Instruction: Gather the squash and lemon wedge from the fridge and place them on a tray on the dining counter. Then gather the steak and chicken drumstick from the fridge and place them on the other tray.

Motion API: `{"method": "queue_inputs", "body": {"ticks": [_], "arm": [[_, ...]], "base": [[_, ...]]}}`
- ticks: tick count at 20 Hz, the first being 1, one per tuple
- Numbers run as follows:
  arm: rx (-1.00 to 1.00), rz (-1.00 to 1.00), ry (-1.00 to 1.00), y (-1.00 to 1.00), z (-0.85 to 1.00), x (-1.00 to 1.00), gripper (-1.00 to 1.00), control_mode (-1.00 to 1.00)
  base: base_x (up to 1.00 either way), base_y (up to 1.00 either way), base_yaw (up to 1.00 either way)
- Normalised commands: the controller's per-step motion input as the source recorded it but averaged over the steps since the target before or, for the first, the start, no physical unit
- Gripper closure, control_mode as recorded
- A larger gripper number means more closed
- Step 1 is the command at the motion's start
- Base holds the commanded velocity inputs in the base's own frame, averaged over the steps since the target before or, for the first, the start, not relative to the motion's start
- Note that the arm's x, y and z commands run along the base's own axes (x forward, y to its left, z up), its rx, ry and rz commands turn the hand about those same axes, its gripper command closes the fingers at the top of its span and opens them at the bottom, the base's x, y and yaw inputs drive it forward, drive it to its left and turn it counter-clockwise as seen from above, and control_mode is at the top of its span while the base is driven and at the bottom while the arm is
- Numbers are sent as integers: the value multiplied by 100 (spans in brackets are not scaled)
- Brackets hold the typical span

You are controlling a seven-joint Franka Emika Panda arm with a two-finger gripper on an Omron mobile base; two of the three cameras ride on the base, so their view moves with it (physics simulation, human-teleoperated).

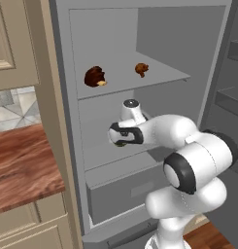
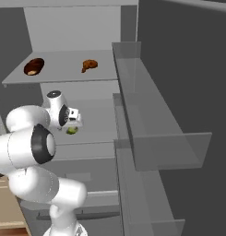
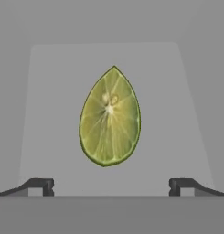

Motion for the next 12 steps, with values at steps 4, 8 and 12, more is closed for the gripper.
{"method": "queue_inputs", "body": {"ticks": [4, 8, 12], "arm": [[-2, 0, 4, 1, -23, 28, -100, -100], [-2, 0, 2, 1, -27, 24, -100, -100], [-2, 0, 1, 4, -25, 24, -100, -100]], "base": [[0, 0, 0], [0, 0, 0], [0, 0, 0]]}}
